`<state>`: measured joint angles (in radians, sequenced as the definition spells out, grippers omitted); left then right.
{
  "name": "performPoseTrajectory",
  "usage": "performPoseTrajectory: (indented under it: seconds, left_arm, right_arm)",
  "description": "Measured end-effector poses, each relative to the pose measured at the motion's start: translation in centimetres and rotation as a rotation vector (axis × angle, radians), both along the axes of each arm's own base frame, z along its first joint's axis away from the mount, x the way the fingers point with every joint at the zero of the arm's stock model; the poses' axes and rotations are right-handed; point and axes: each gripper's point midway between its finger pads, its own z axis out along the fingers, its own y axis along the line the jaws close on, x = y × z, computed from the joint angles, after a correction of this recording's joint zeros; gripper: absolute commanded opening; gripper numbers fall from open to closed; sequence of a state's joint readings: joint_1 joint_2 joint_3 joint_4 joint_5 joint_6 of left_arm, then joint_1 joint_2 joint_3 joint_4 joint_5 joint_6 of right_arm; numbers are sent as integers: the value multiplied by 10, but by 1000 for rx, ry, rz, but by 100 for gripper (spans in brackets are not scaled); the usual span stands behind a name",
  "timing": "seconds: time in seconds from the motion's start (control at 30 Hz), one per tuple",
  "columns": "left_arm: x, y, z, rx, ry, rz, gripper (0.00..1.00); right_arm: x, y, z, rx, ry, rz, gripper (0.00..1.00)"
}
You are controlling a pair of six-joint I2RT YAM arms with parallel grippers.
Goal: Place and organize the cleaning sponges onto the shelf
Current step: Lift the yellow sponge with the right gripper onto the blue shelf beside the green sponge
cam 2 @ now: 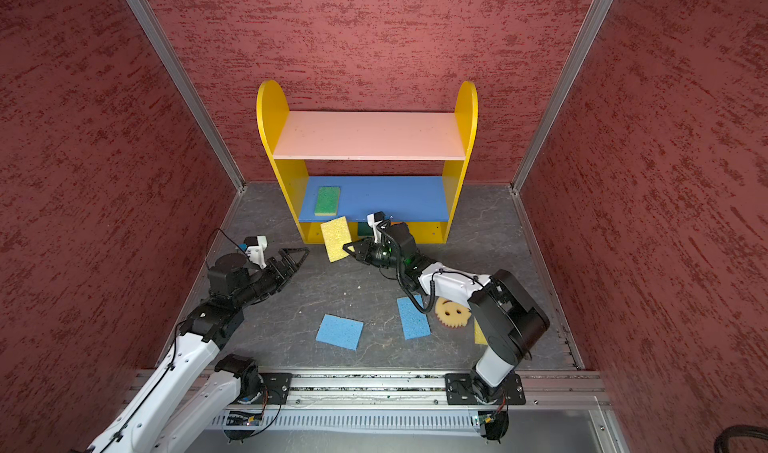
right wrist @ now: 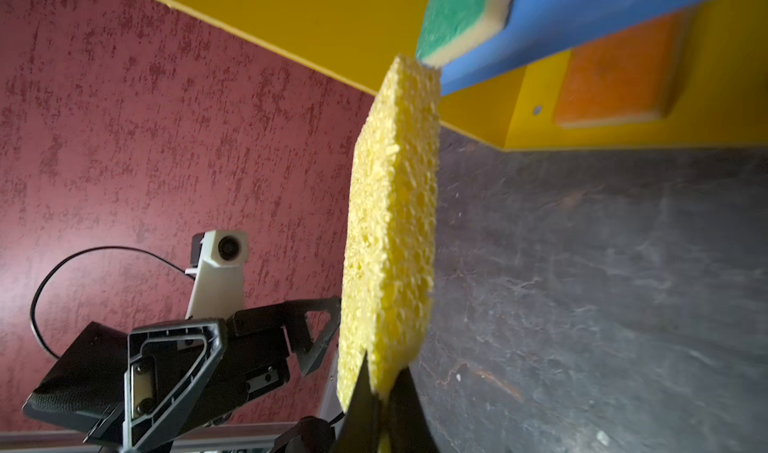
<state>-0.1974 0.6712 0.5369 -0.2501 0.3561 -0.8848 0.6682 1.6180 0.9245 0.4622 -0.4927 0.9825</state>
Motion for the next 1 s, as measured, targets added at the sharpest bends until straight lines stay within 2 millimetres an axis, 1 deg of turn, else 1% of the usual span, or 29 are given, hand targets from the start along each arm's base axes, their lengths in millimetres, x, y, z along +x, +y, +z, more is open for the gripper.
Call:
performPoseTrajectory:
  seconds: [0.13, 0.27, 0.37, 0.5, 0.6, 0.7, 0.83, 0.93, 1.0]
  left_arm:
    - [-1, 14, 1, -3, -6, 43, 100]
    - [-2, 22, -12, -8, 28, 65, 99]
    - [-3, 23, -19, -10, 55, 63, 99]
    - [-4, 22, -20, -15, 58, 54, 99]
    - [-4, 23, -20, -16, 58, 57, 99]
    - [-4, 23, -20, -18, 58, 56, 100]
    - [-5, 24, -20, -21, 64, 57, 99]
    - [-6, 26, -20, -19, 64, 58, 99]
    - [-7, 28, -20, -19, 64, 62, 99]
  right_arm:
    - [12, -16, 12, -64, -48, -46, 0]
    - [24, -32, 13, -137, -75, -94, 0]
    - [36, -42, 12, -193, -86, -135, 0]
    - [55, -48, 23, -237, -121, -187, 0]
    - [69, -48, 25, -255, -133, -215, 0]
    - [81, -44, 18, -272, -123, -228, 0]
    - [95, -42, -2, -299, -89, -241, 0]
    - [103, -41, -14, -312, -65, -249, 0]
    - [107, -39, -18, -317, -56, -254, 0]
